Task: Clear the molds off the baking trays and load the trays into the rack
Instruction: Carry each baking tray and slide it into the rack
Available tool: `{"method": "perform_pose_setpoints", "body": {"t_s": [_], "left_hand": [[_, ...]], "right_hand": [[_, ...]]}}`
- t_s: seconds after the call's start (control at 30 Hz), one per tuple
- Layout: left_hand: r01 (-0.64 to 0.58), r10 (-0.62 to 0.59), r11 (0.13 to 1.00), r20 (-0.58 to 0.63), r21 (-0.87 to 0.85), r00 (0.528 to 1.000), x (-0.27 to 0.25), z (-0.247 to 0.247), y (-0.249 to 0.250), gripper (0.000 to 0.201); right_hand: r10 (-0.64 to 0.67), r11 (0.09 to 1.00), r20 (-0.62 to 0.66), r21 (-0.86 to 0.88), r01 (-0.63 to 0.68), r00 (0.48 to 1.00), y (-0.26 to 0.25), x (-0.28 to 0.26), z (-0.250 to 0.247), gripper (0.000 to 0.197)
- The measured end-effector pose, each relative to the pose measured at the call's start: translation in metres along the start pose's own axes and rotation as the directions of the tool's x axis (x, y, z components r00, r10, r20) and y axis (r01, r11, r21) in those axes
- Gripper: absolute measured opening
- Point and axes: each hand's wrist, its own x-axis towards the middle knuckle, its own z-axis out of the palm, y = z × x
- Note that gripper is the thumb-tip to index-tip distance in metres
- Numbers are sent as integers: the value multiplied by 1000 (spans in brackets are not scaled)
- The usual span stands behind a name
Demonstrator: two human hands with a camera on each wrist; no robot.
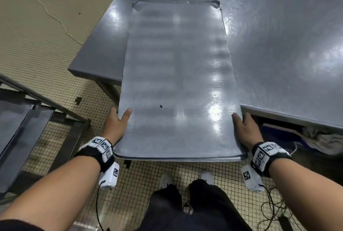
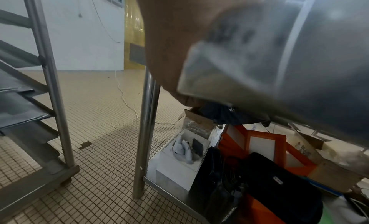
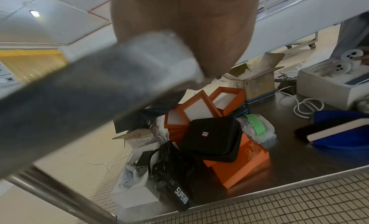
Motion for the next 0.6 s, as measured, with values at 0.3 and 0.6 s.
{"method": "perform_pose_setpoints", "body": {"t_s": [0.3, 0.6], "left_hand": [[-33, 32, 999, -4, -7, 999, -15, 2, -8, 43], [-69, 68, 997, -62, -19, 996, -31, -12, 23, 42]], "right_hand": [[-20, 999, -36, 25, 21, 999, 9, -7, -10, 45], [-127, 992, -39, -8, 127, 991, -10, 5, -44, 46]]}}
